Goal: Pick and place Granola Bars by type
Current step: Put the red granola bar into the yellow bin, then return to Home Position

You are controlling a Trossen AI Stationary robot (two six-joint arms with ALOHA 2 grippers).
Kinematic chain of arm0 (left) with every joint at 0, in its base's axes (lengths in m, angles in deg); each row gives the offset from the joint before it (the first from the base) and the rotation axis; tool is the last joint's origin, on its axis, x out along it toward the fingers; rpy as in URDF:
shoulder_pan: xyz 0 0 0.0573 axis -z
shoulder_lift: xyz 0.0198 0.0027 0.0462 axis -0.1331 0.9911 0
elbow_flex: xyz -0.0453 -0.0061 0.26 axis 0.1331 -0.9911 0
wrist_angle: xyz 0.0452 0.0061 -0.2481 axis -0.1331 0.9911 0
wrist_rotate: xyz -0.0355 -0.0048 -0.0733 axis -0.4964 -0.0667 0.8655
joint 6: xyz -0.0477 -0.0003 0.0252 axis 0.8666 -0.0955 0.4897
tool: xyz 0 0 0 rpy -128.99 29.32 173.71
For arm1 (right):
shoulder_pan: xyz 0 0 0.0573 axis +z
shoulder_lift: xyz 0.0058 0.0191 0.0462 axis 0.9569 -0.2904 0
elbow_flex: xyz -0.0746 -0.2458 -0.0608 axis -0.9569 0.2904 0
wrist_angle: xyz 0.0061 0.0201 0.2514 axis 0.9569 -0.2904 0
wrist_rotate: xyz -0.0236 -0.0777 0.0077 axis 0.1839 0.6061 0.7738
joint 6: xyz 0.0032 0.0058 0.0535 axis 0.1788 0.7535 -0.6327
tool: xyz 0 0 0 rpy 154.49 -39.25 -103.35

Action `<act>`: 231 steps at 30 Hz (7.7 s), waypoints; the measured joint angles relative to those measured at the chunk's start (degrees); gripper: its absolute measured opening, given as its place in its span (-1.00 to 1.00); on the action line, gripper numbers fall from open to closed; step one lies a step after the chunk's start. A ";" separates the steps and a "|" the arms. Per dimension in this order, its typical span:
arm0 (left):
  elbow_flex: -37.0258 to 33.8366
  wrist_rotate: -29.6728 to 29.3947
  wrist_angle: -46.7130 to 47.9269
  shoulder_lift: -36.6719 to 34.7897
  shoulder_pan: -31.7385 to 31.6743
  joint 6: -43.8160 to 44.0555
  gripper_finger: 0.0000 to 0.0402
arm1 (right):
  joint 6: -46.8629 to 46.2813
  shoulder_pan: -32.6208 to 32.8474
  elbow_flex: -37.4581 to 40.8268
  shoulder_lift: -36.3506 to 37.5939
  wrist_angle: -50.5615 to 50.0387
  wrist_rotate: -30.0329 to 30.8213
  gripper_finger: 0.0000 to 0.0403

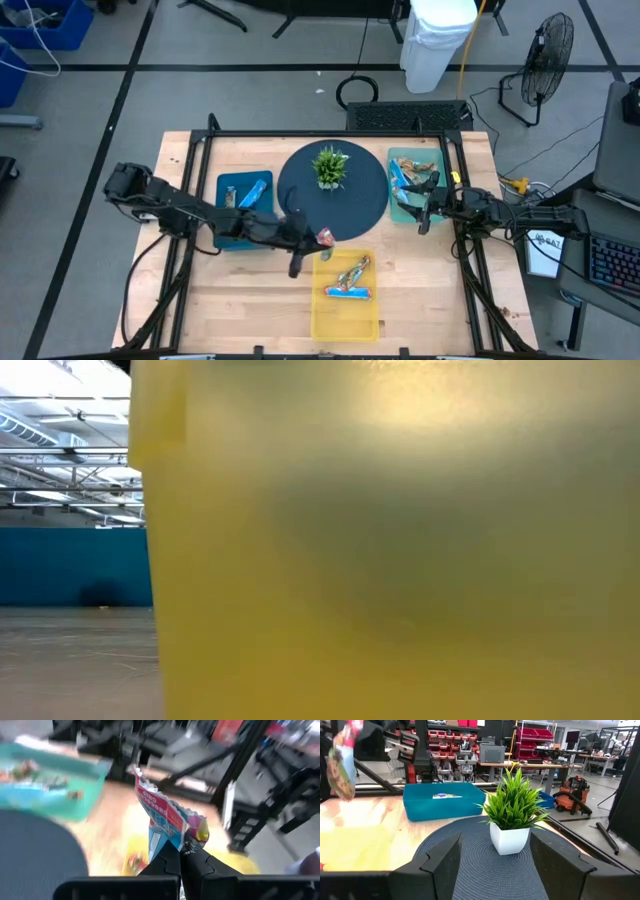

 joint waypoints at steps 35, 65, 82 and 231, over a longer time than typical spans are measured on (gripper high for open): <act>8.19 6.57 9.53 15.31 1.74 6.46 -0.98 | 0.00 0.00 0.00 -0.04 -0.01 0.00 0.12; 8.14 6.53 9.46 15.31 2.81 6.34 -0.44 | 0.00 -0.01 0.00 -0.05 -0.01 0.00 0.12; 8.12 4.97 9.57 15.31 2.81 5.97 -0.44 | 0.00 -0.01 0.00 -0.04 0.01 0.00 0.12; -48.99 -4.02 22.88 -83.59 -0.25 -14.41 -0.44 | 0.00 -0.01 0.02 -0.37 0.01 -0.02 0.12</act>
